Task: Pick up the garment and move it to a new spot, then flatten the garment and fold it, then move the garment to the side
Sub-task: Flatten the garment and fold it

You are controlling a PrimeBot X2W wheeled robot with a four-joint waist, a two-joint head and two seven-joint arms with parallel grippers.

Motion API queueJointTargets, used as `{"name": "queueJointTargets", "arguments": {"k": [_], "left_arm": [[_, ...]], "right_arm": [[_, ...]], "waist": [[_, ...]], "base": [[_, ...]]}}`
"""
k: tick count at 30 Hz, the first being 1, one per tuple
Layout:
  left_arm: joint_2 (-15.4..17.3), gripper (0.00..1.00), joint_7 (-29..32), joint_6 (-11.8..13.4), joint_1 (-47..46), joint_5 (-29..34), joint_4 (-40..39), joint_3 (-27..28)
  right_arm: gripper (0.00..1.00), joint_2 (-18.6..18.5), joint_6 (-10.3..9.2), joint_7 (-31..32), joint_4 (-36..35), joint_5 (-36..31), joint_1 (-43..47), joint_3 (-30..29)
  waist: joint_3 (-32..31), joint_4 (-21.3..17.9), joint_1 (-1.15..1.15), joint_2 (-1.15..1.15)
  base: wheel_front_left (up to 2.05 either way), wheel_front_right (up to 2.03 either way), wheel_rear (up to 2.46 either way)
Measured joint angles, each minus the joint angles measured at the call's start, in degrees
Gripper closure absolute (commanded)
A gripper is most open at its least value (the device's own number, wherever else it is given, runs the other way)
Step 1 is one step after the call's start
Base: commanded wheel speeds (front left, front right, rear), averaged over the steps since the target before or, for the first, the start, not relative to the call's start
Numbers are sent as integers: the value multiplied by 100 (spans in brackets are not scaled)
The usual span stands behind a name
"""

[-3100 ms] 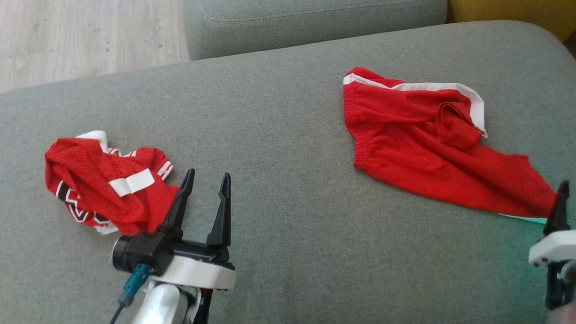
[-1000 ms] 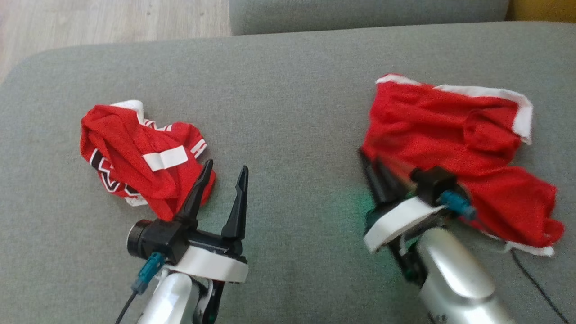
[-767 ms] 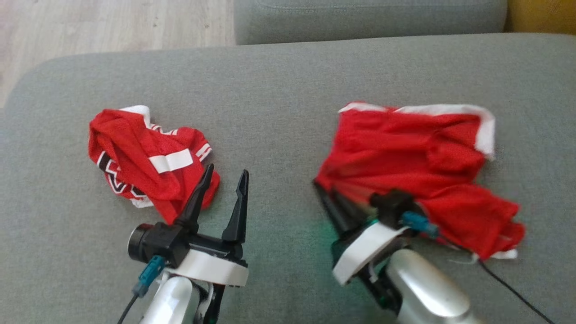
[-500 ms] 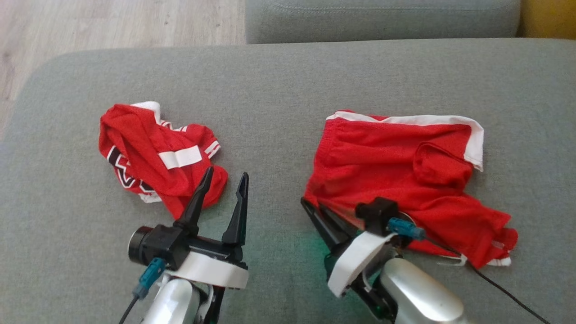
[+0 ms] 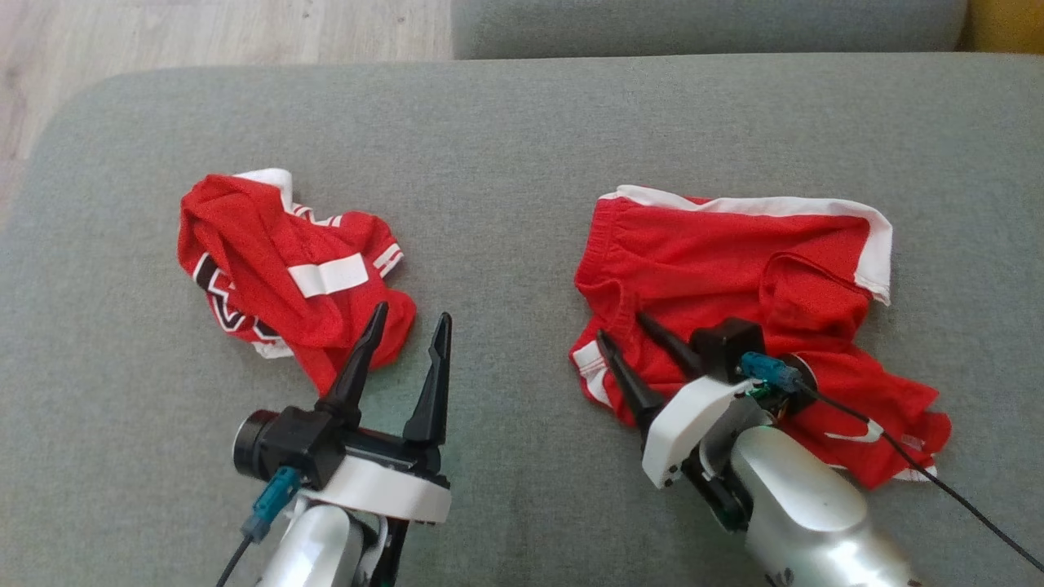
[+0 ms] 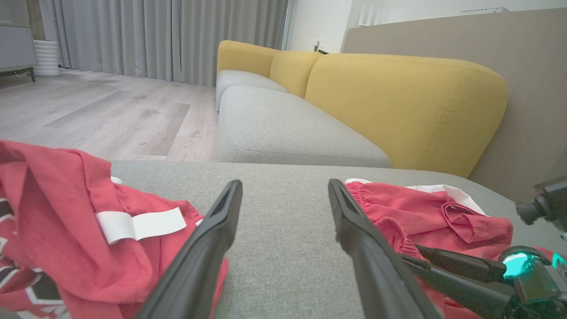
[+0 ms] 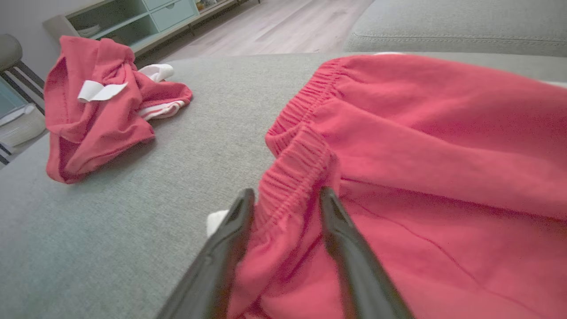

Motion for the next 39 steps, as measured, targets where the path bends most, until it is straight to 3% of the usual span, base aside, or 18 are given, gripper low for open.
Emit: {"name": "queueJointTargets", "arguments": {"k": [7,13,15,26,31,39], "left_arm": [[-1,0,0,5,-2,-1,19,30],[-2,0,-1,11,5,-2,14,137],[-1,0,0,11,12,-2,10,174],[-2,0,-1,13,199,-42,-56,271],[-3,0,0,11,202,-42,-69,281],[-3,0,0,5,202,-41,-67,269]], "right_arm": [[0,1,0,-48,78,-452,-55,-488],[0,0,0,-105,-350,-858,161,-1082],[0,-1,0,-29,-539,-1039,375,-1188],[0,9,0,-187,-2347,-1614,1895,-3197],[0,51,0,-221,-2555,-1289,2586,-3408],[0,94,0,-227,-2671,-1171,2578,-3537]], "waist": [[-42,-170,0,0],[-199,-403,0,0],[-256,-491,0,0],[-494,-883,-1,0],[-482,-978,-1,0],[-401,-1020,0,0]], "base": [[0,0,0],[0,0,0],[0,0,0],[0,0,0],[0,0,0],[0,0,0]]}}
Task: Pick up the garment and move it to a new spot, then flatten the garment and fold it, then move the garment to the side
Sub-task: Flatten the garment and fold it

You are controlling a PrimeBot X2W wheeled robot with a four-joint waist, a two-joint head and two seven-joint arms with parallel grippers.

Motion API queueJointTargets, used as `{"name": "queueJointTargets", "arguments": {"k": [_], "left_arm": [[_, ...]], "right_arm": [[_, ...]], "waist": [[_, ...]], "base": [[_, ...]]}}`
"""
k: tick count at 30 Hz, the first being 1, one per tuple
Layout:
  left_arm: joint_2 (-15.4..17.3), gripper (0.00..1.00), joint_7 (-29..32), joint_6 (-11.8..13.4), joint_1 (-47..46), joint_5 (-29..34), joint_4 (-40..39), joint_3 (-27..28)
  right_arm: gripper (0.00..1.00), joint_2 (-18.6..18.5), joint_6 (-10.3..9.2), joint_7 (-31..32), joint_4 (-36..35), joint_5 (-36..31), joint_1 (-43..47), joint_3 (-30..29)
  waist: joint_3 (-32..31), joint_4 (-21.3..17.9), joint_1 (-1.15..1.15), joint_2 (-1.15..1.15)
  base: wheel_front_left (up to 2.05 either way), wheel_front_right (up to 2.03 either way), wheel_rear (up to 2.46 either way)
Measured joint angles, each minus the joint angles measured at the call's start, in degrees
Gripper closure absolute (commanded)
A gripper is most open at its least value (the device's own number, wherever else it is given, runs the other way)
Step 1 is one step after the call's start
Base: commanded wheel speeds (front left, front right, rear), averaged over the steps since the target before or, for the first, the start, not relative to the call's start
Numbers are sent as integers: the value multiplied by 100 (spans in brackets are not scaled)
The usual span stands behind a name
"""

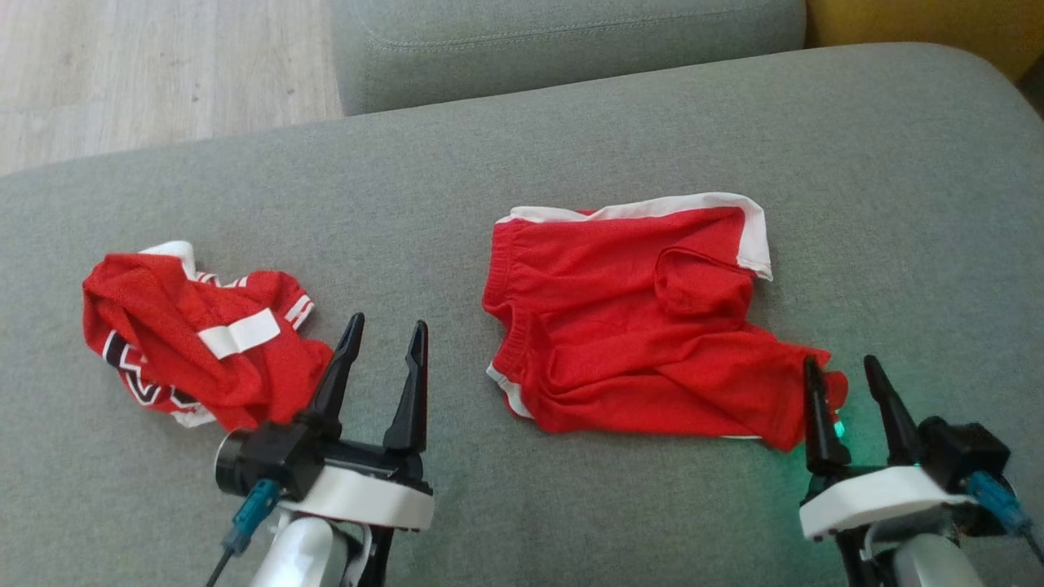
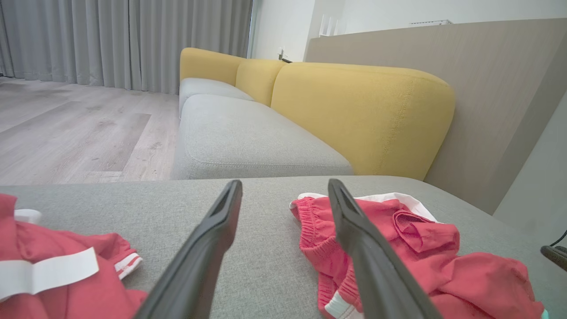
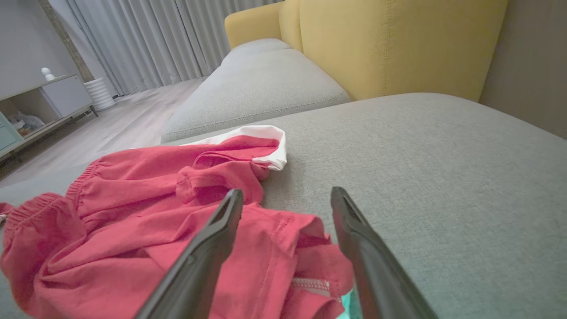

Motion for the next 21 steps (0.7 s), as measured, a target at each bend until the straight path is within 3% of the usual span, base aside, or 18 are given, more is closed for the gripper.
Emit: {"name": "queueJointTargets", "arguments": {"k": [11,21], "left_arm": [[0,0,0,-9,-8,0,33,-22],[0,0,0,-35,-9,13,64,-24]], "right_arm": [[0,0,0,301,333,492,-47,-75],[0,0,0,347,543,950,-197,236]], "waist": [[85,77,0,0],[121,147,0,0]], "base": [[0,0,0],[0,0,0]]}}
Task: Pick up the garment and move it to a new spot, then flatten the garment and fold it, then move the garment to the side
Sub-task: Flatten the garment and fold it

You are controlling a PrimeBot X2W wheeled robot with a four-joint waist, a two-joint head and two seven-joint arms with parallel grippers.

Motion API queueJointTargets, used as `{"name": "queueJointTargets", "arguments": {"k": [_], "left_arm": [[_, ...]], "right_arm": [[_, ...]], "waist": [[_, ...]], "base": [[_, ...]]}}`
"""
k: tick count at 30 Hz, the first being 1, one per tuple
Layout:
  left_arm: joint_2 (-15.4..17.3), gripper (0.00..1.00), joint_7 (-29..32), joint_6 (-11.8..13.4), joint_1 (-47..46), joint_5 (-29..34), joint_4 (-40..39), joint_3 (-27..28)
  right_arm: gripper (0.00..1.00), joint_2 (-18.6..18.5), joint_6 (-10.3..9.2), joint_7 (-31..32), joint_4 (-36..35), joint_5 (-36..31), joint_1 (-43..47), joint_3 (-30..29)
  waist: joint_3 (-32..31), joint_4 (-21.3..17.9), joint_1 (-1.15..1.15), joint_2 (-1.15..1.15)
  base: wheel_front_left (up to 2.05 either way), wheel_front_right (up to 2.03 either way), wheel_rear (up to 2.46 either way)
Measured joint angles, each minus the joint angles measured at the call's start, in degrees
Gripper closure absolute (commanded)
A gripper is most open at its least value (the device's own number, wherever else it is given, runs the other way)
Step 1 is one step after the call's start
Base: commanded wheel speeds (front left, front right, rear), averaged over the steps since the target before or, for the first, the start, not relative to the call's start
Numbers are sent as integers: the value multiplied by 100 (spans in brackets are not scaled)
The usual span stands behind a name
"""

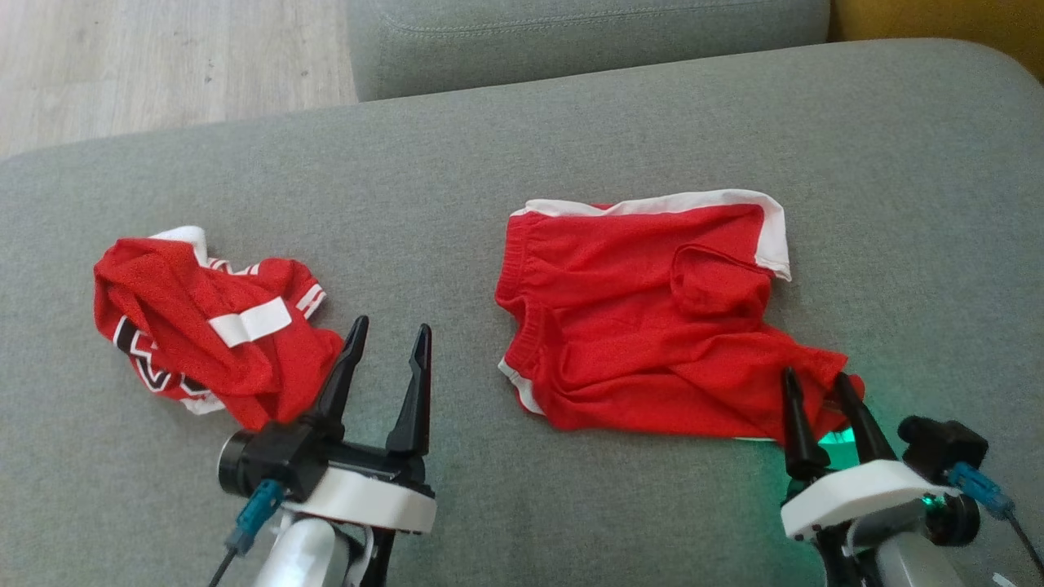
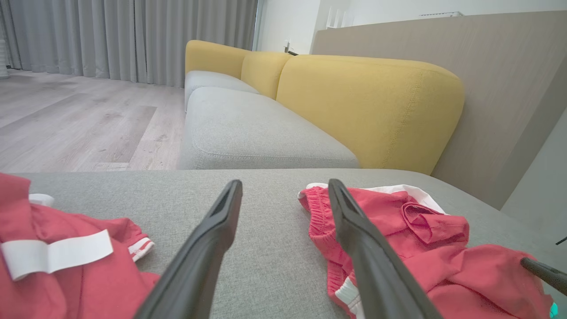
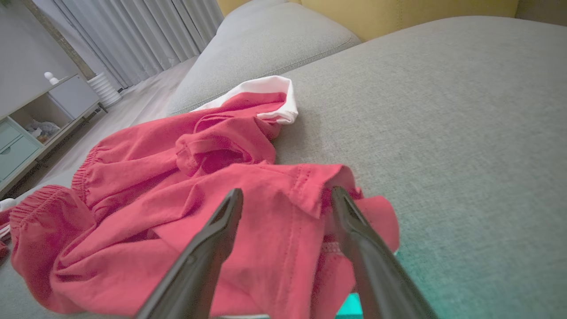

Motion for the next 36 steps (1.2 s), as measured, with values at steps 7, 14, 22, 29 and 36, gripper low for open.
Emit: {"name": "queueJointTargets", "arguments": {"k": [7,14,22,29,36], "left_arm": [[0,0,0,-16,0,30,13,-11],[0,0,0,-15,1,30,14,-13],[-1,0,0,-14,-2,27,12,-68],[-1,0,0,-7,-51,24,13,-140],[-1,0,0,7,-144,-21,14,-187]], "right_arm": [[100,-1,0,-7,45,-1,-143,57],[100,-1,0,40,-118,16,-304,-116],[100,-1,0,474,68,-113,-950,-736],[100,0,0,766,805,-748,-1609,-1412],[100,-3,0,756,1454,-1332,-2170,-1885]], "waist": [[-28,35,0,0],[-55,88,0,0],[28,249,0,0],[154,472,0,0],[227,629,0,0]], "base": [[0,0,0],[0,0,0],[0,0,0],[0,0,0],[0,0,0]]}}
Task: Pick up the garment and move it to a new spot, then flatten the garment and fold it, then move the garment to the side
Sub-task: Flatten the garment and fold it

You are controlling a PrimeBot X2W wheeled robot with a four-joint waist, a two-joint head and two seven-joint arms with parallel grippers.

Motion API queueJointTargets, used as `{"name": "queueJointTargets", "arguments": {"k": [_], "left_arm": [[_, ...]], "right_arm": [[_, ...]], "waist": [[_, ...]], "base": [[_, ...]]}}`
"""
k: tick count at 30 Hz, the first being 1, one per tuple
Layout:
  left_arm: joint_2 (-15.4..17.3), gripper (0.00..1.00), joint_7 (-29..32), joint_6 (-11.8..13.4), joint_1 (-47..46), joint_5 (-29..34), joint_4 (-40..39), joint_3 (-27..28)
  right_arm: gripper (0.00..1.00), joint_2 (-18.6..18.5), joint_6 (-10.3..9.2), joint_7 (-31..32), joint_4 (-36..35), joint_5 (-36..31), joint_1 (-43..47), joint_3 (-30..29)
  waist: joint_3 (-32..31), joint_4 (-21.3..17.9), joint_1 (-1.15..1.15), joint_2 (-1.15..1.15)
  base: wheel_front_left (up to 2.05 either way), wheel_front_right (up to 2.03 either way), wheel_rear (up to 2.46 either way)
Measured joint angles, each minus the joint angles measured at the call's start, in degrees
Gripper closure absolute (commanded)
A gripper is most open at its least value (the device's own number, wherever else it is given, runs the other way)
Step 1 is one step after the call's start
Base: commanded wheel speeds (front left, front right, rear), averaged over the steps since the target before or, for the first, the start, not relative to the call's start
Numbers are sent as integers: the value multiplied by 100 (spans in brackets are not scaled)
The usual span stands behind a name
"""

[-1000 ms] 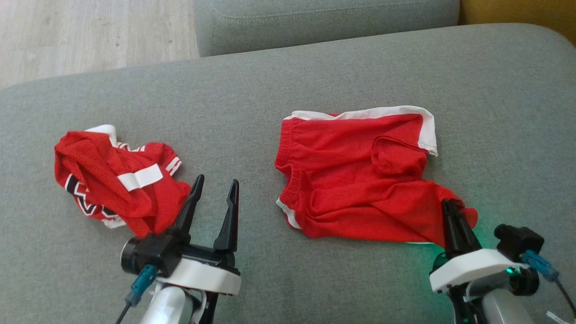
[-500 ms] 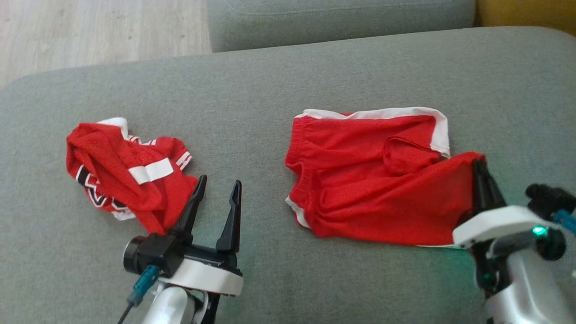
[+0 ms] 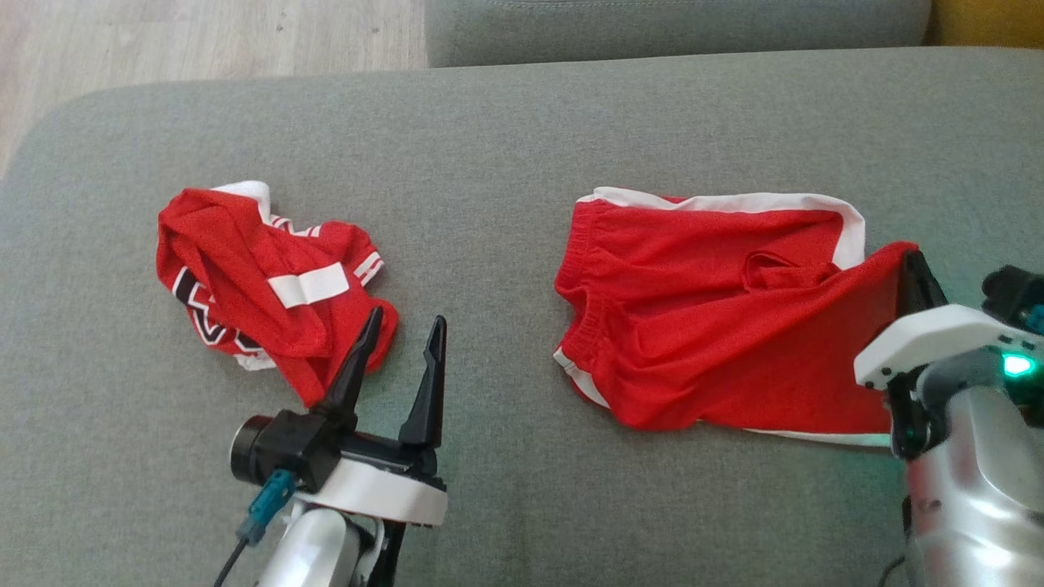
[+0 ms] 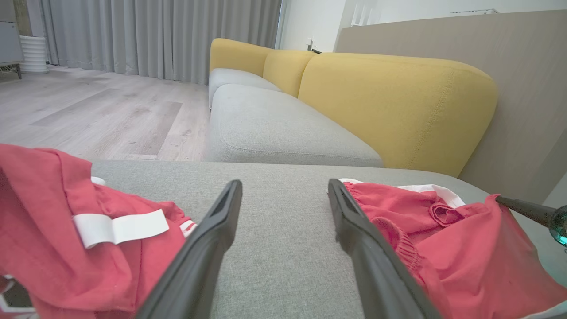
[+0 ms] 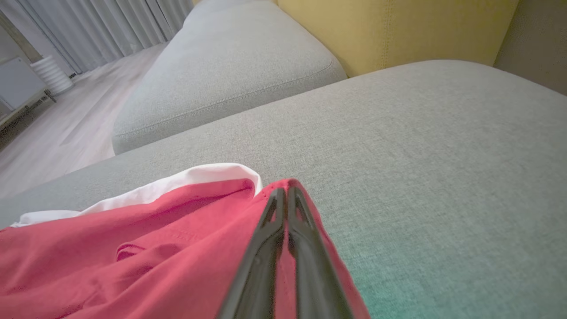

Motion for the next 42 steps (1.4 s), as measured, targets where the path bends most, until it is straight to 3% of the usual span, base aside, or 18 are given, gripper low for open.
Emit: {"name": "queueJointTargets", "arguments": {"k": [1,2,10,16,26,31,37,42], "left_arm": [[-1,0,0,13,-1,0,0,-4],[-1,0,0,13,1,0,1,-3],[-1,0,0,38,1,-10,-21,53],[-1,0,0,79,9,-9,-112,159],[-4,0,0,77,23,-8,-185,247],[-7,0,0,71,83,-37,-147,244],[-7,0,0,54,88,-42,-90,245],[-7,0,-1,21,88,-42,-64,245]], "right_arm": [[28,0,0,0,103,-71,-81,-56],[0,0,0,-1,188,-193,-151,-92],[0,-5,0,-365,175,-508,-389,-42],[0,-10,0,-899,-726,-430,260,341],[0,0,0,-1222,-2183,456,1853,1283],[0,5,0,-1230,-2418,552,2386,1291],[0,5,0,-1230,-2506,554,2429,1361],[0,10,0,-1236,-2163,390,2419,1188]], "waist": [[3,14,0,0],[3,22,0,0],[-37,-103,0,0],[-163,-359,0,0],[-286,-736,-1,0],[-281,-808,-1,0],[-215,-807,-1,0],[-177,-767,-1,0]], "base": [[0,0,0],[0,0,0],[0,0,0],[0,0,0],[0,0,0],[0,0,0],[0,0,0],[0,0,0]]}}
